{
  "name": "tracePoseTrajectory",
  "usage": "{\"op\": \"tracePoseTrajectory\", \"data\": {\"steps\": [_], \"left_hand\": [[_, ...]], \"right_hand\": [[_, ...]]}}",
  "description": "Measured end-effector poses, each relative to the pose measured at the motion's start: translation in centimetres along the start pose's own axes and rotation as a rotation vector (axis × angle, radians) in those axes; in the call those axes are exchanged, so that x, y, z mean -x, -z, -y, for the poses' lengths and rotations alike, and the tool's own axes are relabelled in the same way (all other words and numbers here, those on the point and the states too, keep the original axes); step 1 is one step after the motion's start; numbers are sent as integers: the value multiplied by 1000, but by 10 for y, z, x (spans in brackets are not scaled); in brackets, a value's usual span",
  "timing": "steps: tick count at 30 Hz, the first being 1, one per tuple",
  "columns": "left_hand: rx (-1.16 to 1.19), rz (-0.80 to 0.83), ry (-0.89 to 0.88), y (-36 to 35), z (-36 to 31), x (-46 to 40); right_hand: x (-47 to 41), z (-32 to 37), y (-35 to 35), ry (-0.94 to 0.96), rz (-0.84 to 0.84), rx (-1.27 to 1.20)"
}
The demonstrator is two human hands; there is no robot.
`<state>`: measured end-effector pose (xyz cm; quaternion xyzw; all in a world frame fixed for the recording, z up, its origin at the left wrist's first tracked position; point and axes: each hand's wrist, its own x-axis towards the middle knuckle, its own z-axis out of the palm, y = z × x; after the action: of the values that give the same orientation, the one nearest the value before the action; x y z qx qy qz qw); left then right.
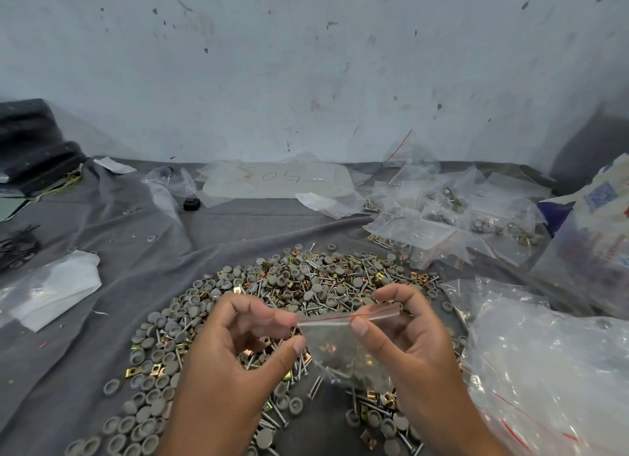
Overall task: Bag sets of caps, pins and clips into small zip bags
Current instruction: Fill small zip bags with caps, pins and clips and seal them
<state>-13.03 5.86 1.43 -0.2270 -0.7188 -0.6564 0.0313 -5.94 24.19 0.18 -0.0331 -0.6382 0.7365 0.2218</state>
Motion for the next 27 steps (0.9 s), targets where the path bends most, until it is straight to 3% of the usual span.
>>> {"op": "tracePoseTrajectory", "data": {"steps": [27], "left_hand": [[-81, 87, -106, -6, 2, 4]], "right_hand": [[4, -3, -2, 54, 72, 203]]}}
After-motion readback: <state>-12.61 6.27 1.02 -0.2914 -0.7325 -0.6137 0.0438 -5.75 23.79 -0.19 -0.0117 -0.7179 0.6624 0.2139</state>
